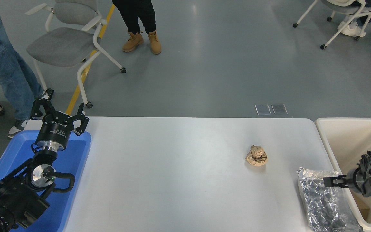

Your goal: Pick up foil plate and place in dustbin

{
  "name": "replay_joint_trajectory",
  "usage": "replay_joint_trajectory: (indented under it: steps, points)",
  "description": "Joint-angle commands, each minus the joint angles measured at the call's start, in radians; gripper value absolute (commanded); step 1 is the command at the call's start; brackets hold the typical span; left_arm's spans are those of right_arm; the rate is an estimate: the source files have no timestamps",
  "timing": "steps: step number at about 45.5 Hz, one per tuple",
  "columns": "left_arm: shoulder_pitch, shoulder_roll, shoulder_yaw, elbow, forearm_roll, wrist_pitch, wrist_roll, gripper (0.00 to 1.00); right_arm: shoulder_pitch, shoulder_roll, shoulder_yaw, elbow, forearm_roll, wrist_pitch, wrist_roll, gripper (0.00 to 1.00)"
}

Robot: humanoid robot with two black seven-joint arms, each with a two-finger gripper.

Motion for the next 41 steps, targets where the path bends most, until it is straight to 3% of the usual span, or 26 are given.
replay_joint_trajectory:
  steps: [1, 24, 30, 33, 38, 41]
  points:
    - [0.000, 0.000, -0.001, 0.000, 0.000, -0.001, 0.000, 0.99, -0.091, 0.000, 0.047, -0.032, 0.007, -0.054, -0.001, 1.00]
    - [0.000, 0.000, -0.001, 0.000, 0.000, 0.001, 0.000, 0.99, -0.207, -0.002, 0.056, -0.125, 0.020, -0.134, 0.000, 0.97]
    - [0.000, 0.000, -0.001, 0.000, 0.000, 0.001, 0.000, 0.99, -0.220, -0.006, 0.055, -0.125, 0.018, -0.171, 0.000, 0.87]
    - [0.000, 0.000, -0.001, 0.000, 0.000, 0.001, 0.000, 0.99, -0.220, -0.008, 0.053, -0.123, 0.018, -0.174, -0.001, 0.74]
    - [0.000, 0.000, -0.001, 0.000, 0.000, 0.001, 0.000, 0.99, -0.220, -0.020, 0.044, -0.123, 0.018, -0.174, -0.001, 0.33]
    - [0.000, 0.000, -0.001, 0.000, 0.000, -0.001, 0.000, 0.99, -0.220, -0.023, 0.044, -0.123, 0.018, -0.174, -0.001, 0.18]
